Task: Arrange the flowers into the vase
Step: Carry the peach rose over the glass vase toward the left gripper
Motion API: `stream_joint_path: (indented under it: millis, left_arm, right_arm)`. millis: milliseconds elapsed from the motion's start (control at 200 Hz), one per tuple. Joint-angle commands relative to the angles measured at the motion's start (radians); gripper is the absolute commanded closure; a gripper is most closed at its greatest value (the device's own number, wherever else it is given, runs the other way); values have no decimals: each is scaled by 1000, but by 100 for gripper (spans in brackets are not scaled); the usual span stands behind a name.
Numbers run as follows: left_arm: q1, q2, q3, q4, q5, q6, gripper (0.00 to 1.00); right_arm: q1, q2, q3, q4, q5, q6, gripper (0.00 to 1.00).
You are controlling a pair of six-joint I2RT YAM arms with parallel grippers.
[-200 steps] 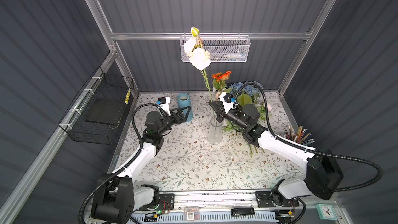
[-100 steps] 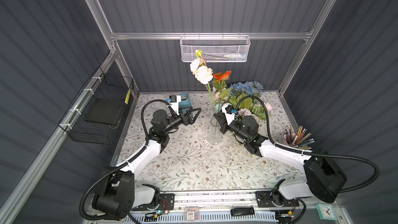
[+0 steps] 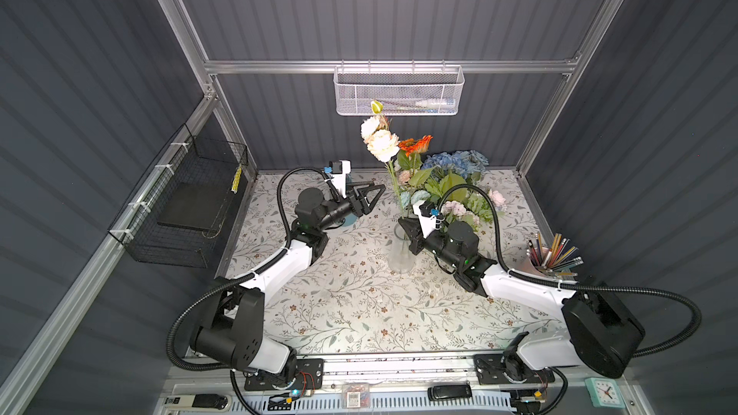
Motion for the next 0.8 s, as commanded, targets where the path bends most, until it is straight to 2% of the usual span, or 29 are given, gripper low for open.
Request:
stream_joint_path:
  millis: [0, 450, 520, 670, 795]
  left_arm:
    - [-7, 19, 49, 85, 37, -35, 34]
    - [-56, 66, 61, 96, 83, -61, 34]
    - [-58, 71, 67, 100, 82, -65, 39]
    - [-66, 83, 80, 111, 88, -74, 62]
    - [-70, 85, 80, 116, 94, -78, 75]
  right_arm:
    - [11, 16, 12, -2, 1, -2, 98]
    - [19, 35, 42, -52, -2, -29, 98]
    - [19, 36, 43, -54, -4, -29, 98]
    - [20, 38, 43, -60, -5, -29, 98]
    - [20, 35, 41, -68, -5, -31, 97]
